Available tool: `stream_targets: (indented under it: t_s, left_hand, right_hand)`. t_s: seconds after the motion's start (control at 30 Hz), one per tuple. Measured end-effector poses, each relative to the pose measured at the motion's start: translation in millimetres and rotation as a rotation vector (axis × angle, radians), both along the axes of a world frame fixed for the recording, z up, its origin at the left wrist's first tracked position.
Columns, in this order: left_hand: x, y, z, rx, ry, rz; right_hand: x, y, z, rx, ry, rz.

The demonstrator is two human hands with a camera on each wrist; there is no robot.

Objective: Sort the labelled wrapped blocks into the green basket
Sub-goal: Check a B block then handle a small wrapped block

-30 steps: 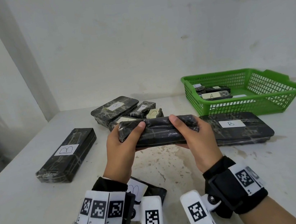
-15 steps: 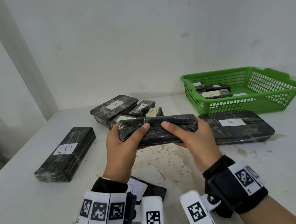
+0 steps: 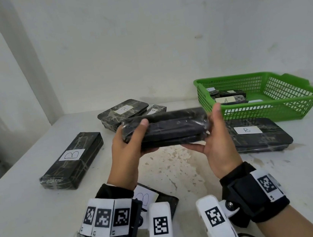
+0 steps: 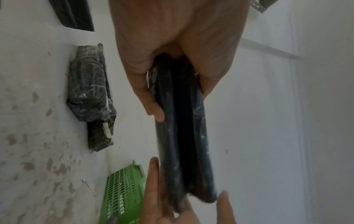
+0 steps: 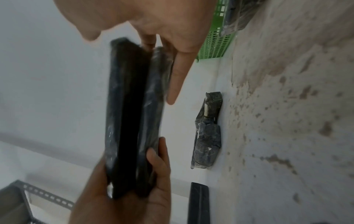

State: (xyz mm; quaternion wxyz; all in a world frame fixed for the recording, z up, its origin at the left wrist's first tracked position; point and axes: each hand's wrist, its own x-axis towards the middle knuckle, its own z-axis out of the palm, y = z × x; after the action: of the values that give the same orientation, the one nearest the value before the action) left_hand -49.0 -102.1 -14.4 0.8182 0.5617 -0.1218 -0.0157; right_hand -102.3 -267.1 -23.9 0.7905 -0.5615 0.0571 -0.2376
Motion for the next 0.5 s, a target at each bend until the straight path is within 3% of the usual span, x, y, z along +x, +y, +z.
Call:
stream_targets:
  t_s: [0.13,0.33,0.5]
  left_hand:
    - [1,3,4,-0.127,0.12,-0.055]
    - [1,1,3,-0.081,0.16,-0.114]
    - [4,3,-1,0.022,0.172,-0.05]
  right_hand:
    - [-6,-2,10,0.077,0.039,0.17]
    - [-8,3,11,0.229,-0.02,0.453]
    - [-5,1,8,0.192,-0.113,0.451]
